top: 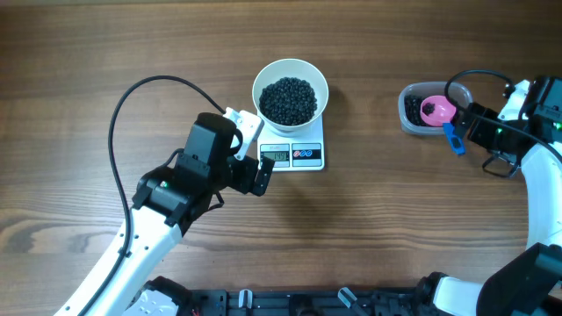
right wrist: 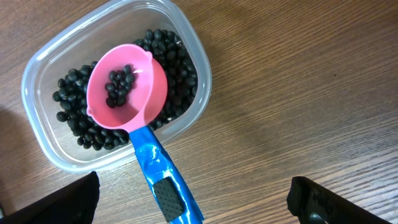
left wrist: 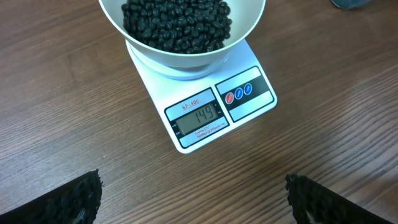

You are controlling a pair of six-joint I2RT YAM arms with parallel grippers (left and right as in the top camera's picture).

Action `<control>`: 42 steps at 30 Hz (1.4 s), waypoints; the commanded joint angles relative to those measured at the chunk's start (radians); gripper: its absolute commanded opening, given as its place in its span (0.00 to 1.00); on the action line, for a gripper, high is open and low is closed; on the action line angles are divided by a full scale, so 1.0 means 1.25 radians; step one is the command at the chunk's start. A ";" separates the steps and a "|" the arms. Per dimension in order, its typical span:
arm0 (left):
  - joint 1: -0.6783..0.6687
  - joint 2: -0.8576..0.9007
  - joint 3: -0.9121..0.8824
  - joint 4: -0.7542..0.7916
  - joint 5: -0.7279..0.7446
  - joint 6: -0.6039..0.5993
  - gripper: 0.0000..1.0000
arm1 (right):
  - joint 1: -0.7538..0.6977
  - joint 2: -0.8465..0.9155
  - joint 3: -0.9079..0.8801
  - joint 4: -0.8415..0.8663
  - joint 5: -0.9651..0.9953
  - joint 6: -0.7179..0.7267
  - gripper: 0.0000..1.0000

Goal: Scoop item into bowl and weigh 150g on scale
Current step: 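Dip the scoop into the tub beans and lift a small amount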

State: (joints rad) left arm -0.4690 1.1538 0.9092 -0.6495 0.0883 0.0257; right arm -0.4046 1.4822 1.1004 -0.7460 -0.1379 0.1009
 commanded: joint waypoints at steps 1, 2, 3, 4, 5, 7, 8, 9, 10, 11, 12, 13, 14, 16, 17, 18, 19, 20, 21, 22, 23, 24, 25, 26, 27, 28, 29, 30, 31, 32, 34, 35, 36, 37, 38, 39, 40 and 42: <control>0.000 -0.007 0.001 0.002 0.009 0.016 1.00 | 0.001 0.001 -0.010 0.000 -0.015 0.002 1.00; 0.000 -0.007 0.001 0.002 0.009 0.016 1.00 | 0.001 0.009 -0.011 -0.001 -0.015 0.000 1.00; 0.000 -0.007 0.001 0.002 0.009 0.016 1.00 | 0.001 0.019 -0.011 -0.001 -0.015 -0.009 1.00; 0.000 -0.006 0.001 0.002 0.009 0.016 1.00 | 0.001 0.028 -0.011 0.001 -0.016 -0.017 1.00; 0.000 -0.006 0.001 0.002 0.009 0.016 1.00 | 0.000 0.034 -0.011 0.001 -0.016 -0.017 1.00; 0.000 -0.006 0.001 0.002 0.009 0.016 1.00 | -0.013 0.046 -0.011 0.000 -0.025 -0.015 1.00; 0.000 -0.006 0.001 0.002 0.009 0.016 1.00 | -0.025 0.048 -0.011 0.001 -0.051 -0.018 1.00; 0.000 -0.006 0.001 0.002 0.009 0.016 1.00 | -0.042 0.051 -0.011 0.004 -0.084 -0.019 1.00; 0.000 -0.006 0.001 0.002 0.009 0.016 1.00 | -0.053 0.052 -0.011 0.004 -0.109 -0.023 1.00; 0.000 -0.006 0.001 0.002 0.009 0.016 1.00 | -0.071 0.057 -0.011 0.003 -0.148 -0.042 1.00; 0.000 -0.006 0.001 0.002 0.009 0.016 1.00 | -0.083 0.060 -0.011 0.000 -0.181 -0.060 1.00; 0.000 -0.006 0.001 0.002 0.009 0.016 1.00 | -0.090 0.064 -0.011 0.000 -0.207 -0.068 1.00; 0.000 -0.006 0.001 0.002 0.009 0.016 1.00 | -0.098 0.070 -0.011 -0.002 -0.244 -0.080 1.00; 0.000 -0.006 0.001 0.002 0.009 0.016 1.00 | -0.101 0.079 -0.011 -0.002 -0.280 -0.083 1.00; 0.000 -0.006 0.001 0.002 0.009 0.016 1.00 | -0.101 0.088 -0.011 -0.002 -0.287 -0.082 1.00; 0.000 -0.006 0.001 0.002 0.009 0.016 1.00 | -0.101 0.096 -0.011 -0.003 -0.286 -0.082 1.00; 0.000 -0.006 0.001 0.002 0.009 0.016 1.00 | -0.101 0.104 -0.011 -0.002 -0.286 -0.083 1.00; 0.000 -0.006 0.001 0.002 0.009 0.016 1.00 | -0.101 0.112 -0.011 -0.002 -0.286 -0.081 1.00; 0.000 -0.006 0.001 0.002 0.009 0.016 1.00 | -0.101 0.119 -0.011 -0.002 -0.287 -0.080 1.00; 0.000 -0.006 0.001 0.002 0.009 0.016 1.00 | -0.101 0.128 -0.011 -0.002 -0.289 -0.080 0.99; 0.000 -0.006 0.001 0.002 0.009 0.016 1.00 | -0.101 0.136 -0.011 -0.002 -0.289 -0.080 0.99; 0.000 -0.006 0.001 0.002 0.009 0.016 1.00 | -0.101 0.140 -0.011 -0.002 -0.290 -0.080 0.98; 0.000 -0.006 0.001 0.002 0.009 0.016 1.00 | -0.101 0.145 -0.011 -0.002 -0.290 -0.080 0.98; 0.000 -0.006 0.001 0.002 0.009 0.016 1.00 | -0.101 0.148 -0.011 -0.002 -0.290 -0.080 0.98; 0.000 -0.006 0.001 0.002 0.009 0.016 1.00 | -0.101 0.151 -0.011 -0.002 -0.300 -0.080 0.98; 0.000 -0.006 0.001 0.002 0.009 0.016 1.00 | -0.101 0.153 -0.011 -0.002 -0.312 -0.081 0.96; 0.000 -0.006 0.001 0.002 0.009 0.016 1.00 | -0.101 0.157 -0.011 -0.002 -0.334 -0.081 0.94; 0.000 -0.006 0.001 0.002 0.009 0.016 1.00 | -0.101 0.160 -0.011 -0.002 -0.349 -0.081 0.93; 0.000 -0.006 0.001 0.002 0.009 0.016 1.00 | -0.101 0.163 -0.011 -0.002 -0.349 -0.082 0.93; 0.000 -0.006 0.001 0.002 0.009 0.016 1.00 | -0.101 0.166 -0.011 -0.002 -0.349 -0.082 0.93; 0.000 -0.006 0.001 0.002 0.009 0.016 1.00 | -0.101 0.176 -0.011 -0.002 -0.349 -0.083 0.91; 0.000 -0.006 0.001 0.002 0.009 0.016 1.00 | -0.101 0.182 -0.011 -0.002 -0.349 -0.082 0.91; 0.000 -0.006 0.001 0.002 0.009 0.016 1.00 | -0.101 0.187 -0.011 -0.002 -0.350 -0.081 0.90; 0.000 -0.006 0.001 0.002 0.009 0.016 1.00 | -0.101 0.191 -0.011 -0.002 -0.355 -0.081 0.89; 0.000 -0.006 0.001 0.002 0.009 0.016 1.00 | -0.101 0.194 -0.011 -0.002 -0.360 -0.081 0.88; 0.000 -0.006 0.001 0.002 0.009 0.016 1.00 | -0.101 0.197 -0.011 -0.002 -0.367 -0.081 0.89; 0.000 -0.006 0.001 0.002 0.009 0.016 1.00 | -0.101 0.199 -0.011 -0.002 -0.369 -0.081 0.89; 0.000 -0.006 0.001 0.002 0.009 0.016 1.00 | -0.101 0.200 -0.011 -0.001 -0.370 -0.081 0.88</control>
State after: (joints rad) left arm -0.4690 1.1538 0.9092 -0.6498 0.0883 0.0257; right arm -0.5312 1.7161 1.1000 -0.7471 -0.5652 0.0128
